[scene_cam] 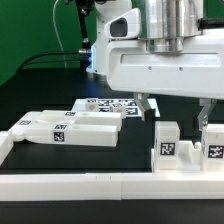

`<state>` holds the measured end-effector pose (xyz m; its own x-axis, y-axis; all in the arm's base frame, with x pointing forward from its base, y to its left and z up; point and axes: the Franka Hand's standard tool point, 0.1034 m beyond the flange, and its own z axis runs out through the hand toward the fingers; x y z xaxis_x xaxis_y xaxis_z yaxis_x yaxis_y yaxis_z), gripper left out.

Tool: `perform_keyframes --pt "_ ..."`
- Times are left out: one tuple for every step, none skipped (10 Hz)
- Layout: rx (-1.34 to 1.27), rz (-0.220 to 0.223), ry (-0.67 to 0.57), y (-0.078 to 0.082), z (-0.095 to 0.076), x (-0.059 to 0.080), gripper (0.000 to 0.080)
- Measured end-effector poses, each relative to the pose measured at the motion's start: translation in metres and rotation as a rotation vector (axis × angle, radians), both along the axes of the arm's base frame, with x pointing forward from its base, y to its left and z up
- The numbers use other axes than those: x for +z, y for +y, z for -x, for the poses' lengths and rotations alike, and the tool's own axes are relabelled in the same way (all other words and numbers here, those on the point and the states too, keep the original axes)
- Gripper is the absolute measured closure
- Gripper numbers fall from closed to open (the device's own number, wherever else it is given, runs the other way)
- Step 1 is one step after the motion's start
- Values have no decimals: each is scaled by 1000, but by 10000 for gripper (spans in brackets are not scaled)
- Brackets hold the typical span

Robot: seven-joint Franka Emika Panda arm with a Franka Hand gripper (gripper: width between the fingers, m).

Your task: Assemble chair

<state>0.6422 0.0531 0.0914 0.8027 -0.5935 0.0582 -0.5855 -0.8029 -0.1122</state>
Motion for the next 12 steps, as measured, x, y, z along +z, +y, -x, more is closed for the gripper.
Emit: perform_keyframes --pt "127 25 -2 -5 1 -3 151" --pt "247 45 -4 -10 1 -5 151" --pt "361 80 -16 -12 -1 -8 151" --pt "288 68 -14 -11 -1 -8 151" --pt "290 70 -13 -12 -1 -9 282" --pt "270 67 -12 -11 -1 -9 282" --pt "177 55 -9 -11 -1 -9 422" --pt "143 51 -8 -11 -1 -9 517" --pt "37 37 -1 -10 -1 -8 517" --pt "-60 25 5 -9 -1 -8 517" --pt "-192 7 10 -9 -2 -7 517" --pt "-404 -17 19 -8 -1 -7 517"
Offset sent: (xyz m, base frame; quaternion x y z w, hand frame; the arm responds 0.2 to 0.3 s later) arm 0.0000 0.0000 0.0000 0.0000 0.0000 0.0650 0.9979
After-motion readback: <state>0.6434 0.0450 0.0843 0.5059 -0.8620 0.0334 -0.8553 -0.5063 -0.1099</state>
